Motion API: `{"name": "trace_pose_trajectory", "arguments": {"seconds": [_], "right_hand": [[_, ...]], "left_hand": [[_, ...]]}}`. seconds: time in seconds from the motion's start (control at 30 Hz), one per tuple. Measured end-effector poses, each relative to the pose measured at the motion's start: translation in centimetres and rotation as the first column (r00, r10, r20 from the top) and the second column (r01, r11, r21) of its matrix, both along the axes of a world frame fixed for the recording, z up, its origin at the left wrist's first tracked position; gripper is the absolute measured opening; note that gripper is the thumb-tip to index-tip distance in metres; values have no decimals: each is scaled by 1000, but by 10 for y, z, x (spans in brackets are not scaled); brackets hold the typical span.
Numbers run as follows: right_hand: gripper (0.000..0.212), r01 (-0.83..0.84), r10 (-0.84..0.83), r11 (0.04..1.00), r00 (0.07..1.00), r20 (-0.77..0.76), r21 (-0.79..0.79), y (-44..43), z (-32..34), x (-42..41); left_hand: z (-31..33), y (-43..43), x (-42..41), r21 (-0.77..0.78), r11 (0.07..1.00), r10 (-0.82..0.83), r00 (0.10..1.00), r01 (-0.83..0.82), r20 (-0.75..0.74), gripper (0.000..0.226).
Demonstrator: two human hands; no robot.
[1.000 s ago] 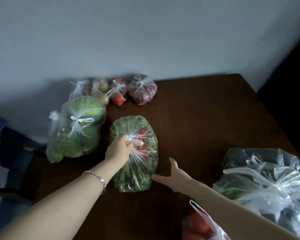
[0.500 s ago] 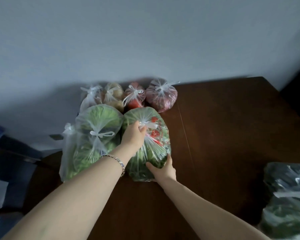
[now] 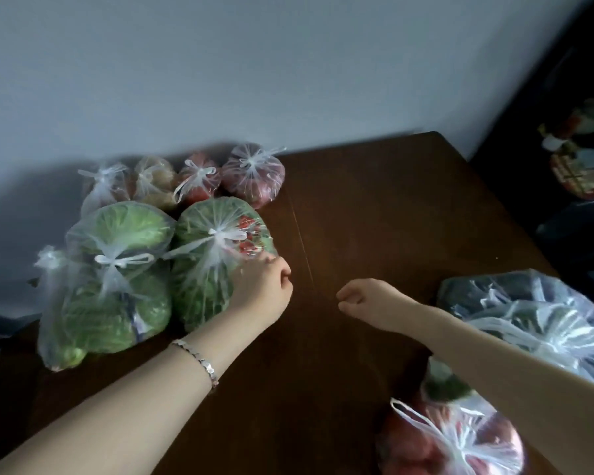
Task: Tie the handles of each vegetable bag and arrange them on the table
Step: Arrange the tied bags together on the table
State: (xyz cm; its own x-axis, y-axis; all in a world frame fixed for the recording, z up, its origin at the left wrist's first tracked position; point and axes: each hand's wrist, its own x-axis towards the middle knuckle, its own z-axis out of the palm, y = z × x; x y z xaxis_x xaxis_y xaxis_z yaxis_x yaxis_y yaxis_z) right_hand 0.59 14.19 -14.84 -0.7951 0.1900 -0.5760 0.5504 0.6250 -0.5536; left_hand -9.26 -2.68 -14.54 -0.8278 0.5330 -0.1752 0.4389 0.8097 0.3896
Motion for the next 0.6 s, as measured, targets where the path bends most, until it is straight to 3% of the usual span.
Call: {"name": "trace_pose_trajectory", "arguments": {"seconds": [0.13, 0.23, 0.3, 0.37, 0.43, 0.53, 0.6], "right_hand": [[17, 93, -68, 980, 988, -141, 178, 83, 21, 48], [19, 97, -48, 921, 989, -137, 377, 160, 25, 89], [41, -68, 30, 871, 996, 86, 487, 204, 27, 117], [73, -278, 131, 858, 931, 340, 432, 227, 21, 136], [85, -331, 180, 862, 908, 379, 383, 242, 13, 152], [69, -299, 189, 856, 941, 282, 421, 244, 0, 154], [55, -337, 235, 874, 924, 301, 352, 249, 4, 158]], "left_hand": [[3, 55, 58, 104, 992, -112, 917, 78, 383, 15], [5, 104, 99, 84, 977, -212, 896, 195, 390, 19], [6, 140, 121, 81, 974, -227, 893, 212, 390, 20], [8, 166, 134, 89, 976, -218, 895, 199, 390, 20], [10, 191, 147, 87, 979, -202, 898, 182, 392, 19], [9, 203, 153, 88, 988, -154, 907, 129, 393, 18], [10, 215, 159, 75, 992, -122, 912, 100, 391, 18]]}}
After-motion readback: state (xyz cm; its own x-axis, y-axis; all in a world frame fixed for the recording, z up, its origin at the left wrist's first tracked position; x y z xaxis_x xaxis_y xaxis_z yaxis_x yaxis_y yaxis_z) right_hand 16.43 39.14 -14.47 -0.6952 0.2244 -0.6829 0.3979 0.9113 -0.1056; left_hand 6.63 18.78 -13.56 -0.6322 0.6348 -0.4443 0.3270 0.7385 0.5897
